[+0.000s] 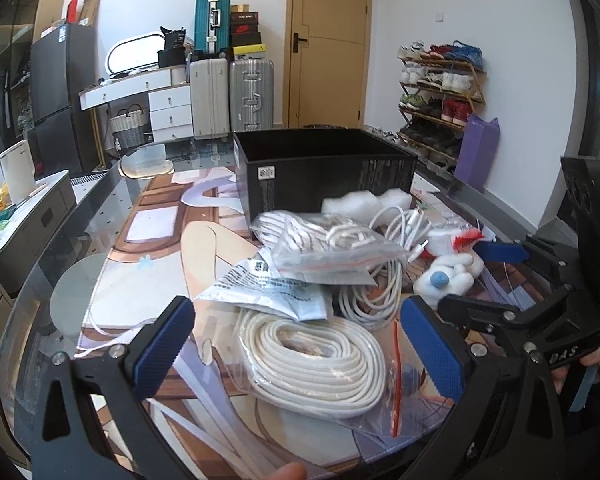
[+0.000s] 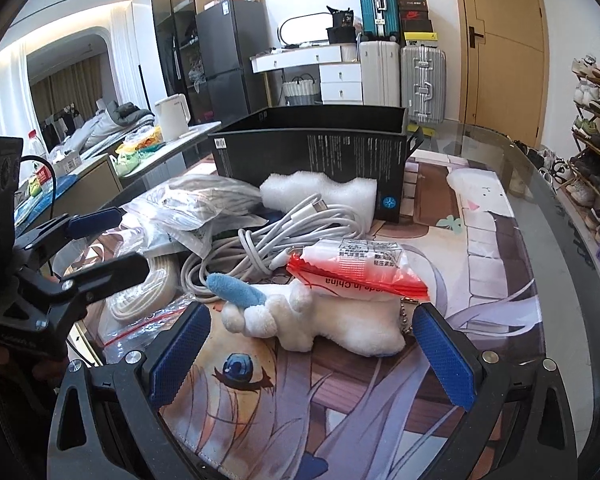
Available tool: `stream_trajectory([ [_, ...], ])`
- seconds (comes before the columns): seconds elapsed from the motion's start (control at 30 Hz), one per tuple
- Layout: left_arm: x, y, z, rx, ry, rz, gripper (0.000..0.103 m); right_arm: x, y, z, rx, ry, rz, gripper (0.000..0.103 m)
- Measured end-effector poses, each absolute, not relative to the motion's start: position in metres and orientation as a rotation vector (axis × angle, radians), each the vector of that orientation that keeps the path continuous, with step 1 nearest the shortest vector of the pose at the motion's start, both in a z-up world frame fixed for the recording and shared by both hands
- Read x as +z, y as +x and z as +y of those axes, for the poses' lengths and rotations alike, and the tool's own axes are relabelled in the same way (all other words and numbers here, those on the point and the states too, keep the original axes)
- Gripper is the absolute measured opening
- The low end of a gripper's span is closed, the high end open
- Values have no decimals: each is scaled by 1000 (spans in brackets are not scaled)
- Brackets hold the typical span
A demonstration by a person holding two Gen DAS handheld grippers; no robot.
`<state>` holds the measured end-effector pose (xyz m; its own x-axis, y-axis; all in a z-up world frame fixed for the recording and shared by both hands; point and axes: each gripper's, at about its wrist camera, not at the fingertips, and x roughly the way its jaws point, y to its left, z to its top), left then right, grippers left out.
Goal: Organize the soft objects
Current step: 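Reach the left gripper toward the bagged white rope coil, then grasp the bagged rope with the left gripper while the right grasps the white plush toy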
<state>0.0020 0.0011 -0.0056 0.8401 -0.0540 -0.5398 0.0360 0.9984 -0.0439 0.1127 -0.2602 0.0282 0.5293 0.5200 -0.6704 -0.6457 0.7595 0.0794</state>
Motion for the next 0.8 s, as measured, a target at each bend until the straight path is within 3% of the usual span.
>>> stream_trajectory([
  [0.3, -13, 3, -4, -125, -37, 680, 103, 22, 118, -250, 683, -212, 770, 102],
  [0.4, -14, 5, -4, -130, -18, 702, 103, 23, 117, -250, 665, -224, 760, 93],
  [0.8, -30, 10, -8, -124, 16, 756, 103, 22, 112, -252, 690, -226, 742, 91],
])
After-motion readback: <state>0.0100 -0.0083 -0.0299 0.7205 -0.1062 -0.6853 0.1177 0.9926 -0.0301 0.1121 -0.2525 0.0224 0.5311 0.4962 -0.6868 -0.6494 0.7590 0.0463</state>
